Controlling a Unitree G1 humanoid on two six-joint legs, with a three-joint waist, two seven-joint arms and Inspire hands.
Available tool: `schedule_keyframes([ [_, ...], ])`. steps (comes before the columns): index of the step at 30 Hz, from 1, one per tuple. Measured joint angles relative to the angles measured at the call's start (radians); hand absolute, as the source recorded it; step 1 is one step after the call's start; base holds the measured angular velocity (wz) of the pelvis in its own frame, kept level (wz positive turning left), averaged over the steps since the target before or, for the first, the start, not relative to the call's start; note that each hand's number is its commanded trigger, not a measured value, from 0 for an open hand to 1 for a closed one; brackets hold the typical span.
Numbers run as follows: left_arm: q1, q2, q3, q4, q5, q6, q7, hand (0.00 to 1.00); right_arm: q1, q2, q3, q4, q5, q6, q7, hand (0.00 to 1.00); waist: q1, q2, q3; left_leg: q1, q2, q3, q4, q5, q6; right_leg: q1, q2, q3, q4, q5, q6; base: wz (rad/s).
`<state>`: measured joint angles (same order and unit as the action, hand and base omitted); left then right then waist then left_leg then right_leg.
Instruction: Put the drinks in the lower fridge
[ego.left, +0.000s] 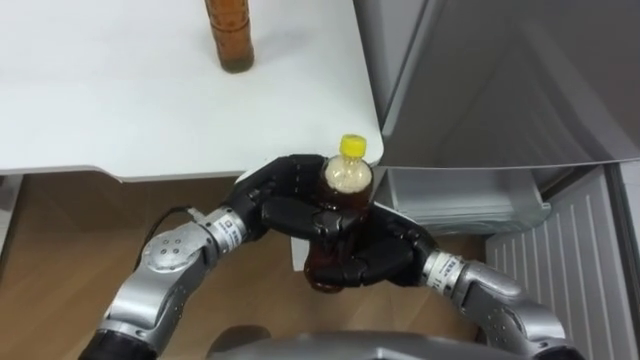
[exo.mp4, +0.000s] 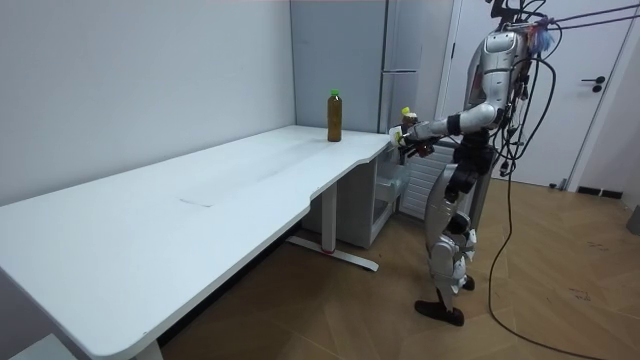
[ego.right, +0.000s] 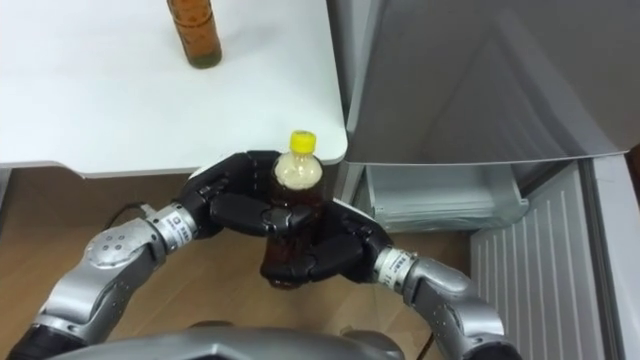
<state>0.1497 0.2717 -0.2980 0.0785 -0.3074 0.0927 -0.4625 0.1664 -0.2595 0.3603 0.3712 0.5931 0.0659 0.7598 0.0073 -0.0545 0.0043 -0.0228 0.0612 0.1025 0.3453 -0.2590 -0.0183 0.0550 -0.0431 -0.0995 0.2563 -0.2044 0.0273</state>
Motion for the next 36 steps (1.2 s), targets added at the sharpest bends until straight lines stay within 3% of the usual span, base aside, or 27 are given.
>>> schedule_keyframes([
  [13,0.0,0.004,-0.001,-0.052,0.0,0.0,0.0,1.0,0.011,0.001,-0.009,0.0,0.008,-0.003,0.008,0.0,-0.003,-0.002,0.0075,0.001,0.001,0.0,0.001,-0.001,0.0,0.004,0.0,0.001,-0.003,0.0,0.0,0.0],
  [14,0.0,0.004,-0.001,-0.053,0.0,0.0,0.001,1.0,0.013,0.001,-0.009,0.0,0.012,-0.004,0.008,0.11,-0.004,0.001,0.0089,0.003,0.001,0.001,0.001,-0.001,0.0,0.003,0.001,0.002,-0.003,0.0,0.0,0.0],
  [15,0.0,0.004,-0.001,-0.053,0.0,0.0,0.001,1.0,0.013,0.001,-0.009,0.0,0.013,-0.003,0.008,0.49,-0.004,0.002,0.0096,0.003,0.001,0.001,0.001,-0.001,0.0,0.003,0.001,0.003,-0.003,0.0,0.0,0.0],
  [16,0.0,0.004,-0.002,-0.053,0.0,0.0,0.002,1.0,0.014,0.001,-0.009,0.0,0.015,-0.004,0.008,1.0,-0.005,0.003,0.0106,0.003,0.002,0.001,0.001,-0.001,0.0,0.003,0.001,0.003,-0.003,0.0,0.0,0.0],
  [26,-0.001,-0.007,-0.014,-0.138,-0.009,-0.008,0.015,1.0,0.032,0.004,-0.016,0.01,0.048,-0.011,0.008,1.0,-0.004,0.005,0.0108,0.016,0.002,0.003,-0.002,-0.001,0.0,0.013,0.003,0.008,-0.004,0.001,-0.001,0.0],
  [36,0.0,-0.017,-0.018,-0.138,-0.016,-0.009,0.016,1.0,0.049,0.007,-0.01,0.01,0.046,-0.023,0.074,1.0,-0.004,0.008,0.0085,0.033,0.002,0.009,-0.008,-0.001,-0.001,0.017,0.004,0.015,-0.003,0.001,0.0,-0.02],
])
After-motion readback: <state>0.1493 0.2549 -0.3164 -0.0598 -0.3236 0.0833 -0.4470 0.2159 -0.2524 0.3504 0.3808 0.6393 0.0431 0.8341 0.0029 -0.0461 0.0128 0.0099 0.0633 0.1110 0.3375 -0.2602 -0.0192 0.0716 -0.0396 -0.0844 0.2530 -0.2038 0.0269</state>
